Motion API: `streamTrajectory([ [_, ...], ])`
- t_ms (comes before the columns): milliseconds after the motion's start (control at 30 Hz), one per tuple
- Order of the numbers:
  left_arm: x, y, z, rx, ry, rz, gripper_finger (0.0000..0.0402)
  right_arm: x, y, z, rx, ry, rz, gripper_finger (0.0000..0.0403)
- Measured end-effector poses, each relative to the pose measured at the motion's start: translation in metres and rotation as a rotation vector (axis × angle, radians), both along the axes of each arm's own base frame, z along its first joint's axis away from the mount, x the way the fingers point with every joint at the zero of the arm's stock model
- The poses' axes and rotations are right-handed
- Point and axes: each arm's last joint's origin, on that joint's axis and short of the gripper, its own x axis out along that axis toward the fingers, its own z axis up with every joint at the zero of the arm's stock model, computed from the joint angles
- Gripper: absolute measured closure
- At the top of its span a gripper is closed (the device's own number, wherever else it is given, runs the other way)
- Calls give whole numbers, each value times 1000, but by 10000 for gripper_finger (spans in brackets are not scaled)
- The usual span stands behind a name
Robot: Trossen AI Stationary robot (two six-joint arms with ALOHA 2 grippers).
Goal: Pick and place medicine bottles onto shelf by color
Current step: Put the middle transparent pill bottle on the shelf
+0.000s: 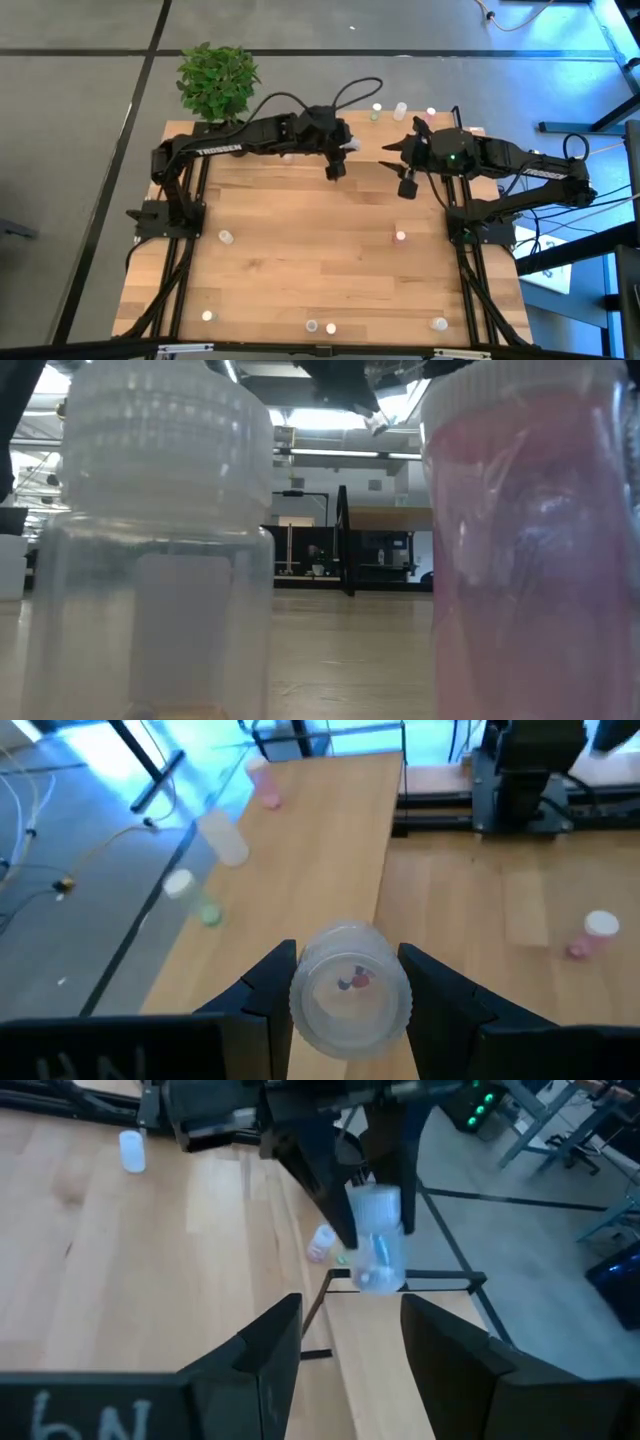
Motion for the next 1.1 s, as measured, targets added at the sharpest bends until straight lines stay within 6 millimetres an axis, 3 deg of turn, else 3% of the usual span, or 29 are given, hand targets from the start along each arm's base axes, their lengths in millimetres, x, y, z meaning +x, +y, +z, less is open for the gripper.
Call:
streamTrajectory([
  [233, 7, -1, -10, -45, 16, -13, 269, 0, 0, 0, -19, 10, 10, 228],
  [533, 22, -28, -33, -84, 98, -112, 269, -6, 0, -7, -14, 100, 12, 228],
  [933, 48, -56, -100, -198, 327, -202, 269, -9, 1, -8, -7, 116, 12, 228],
  [1100, 58, -57, -127, -236, 386, -203, 269, -8, 5, -10, 120, 113, 125, 228],
])
